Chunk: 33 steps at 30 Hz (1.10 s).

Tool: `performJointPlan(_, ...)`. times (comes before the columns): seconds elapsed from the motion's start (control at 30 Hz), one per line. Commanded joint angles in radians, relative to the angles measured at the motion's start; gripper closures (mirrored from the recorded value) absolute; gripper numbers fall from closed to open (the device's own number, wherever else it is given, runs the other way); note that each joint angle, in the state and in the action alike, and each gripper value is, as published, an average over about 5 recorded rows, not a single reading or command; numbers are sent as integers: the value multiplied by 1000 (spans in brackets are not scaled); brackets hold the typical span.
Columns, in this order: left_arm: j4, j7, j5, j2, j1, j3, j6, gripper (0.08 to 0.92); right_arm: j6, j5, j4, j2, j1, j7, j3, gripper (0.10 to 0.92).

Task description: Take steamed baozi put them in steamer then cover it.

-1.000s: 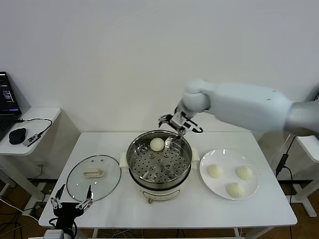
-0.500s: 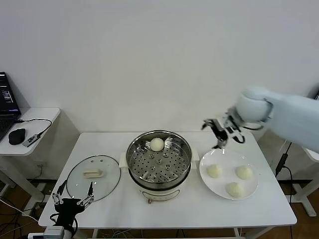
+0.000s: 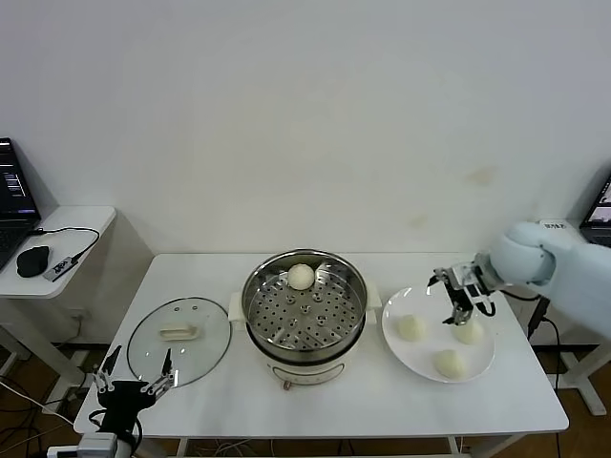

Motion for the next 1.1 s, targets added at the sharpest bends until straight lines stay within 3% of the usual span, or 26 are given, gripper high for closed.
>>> performJointPlan(0.03,2,2,-2,8,-6,-27,6,177,-2,-74,-150,94,-229,6,152,203)
performJointPlan(0.53,33,2,-12,24,-26,-50,6,177,3,-82,-283,271,-225,12,146,219)
performJointPlan(1.1,50,4,-16,29,-35,-56,7,177,-12,-102,-316,291,-220,4,150,335)
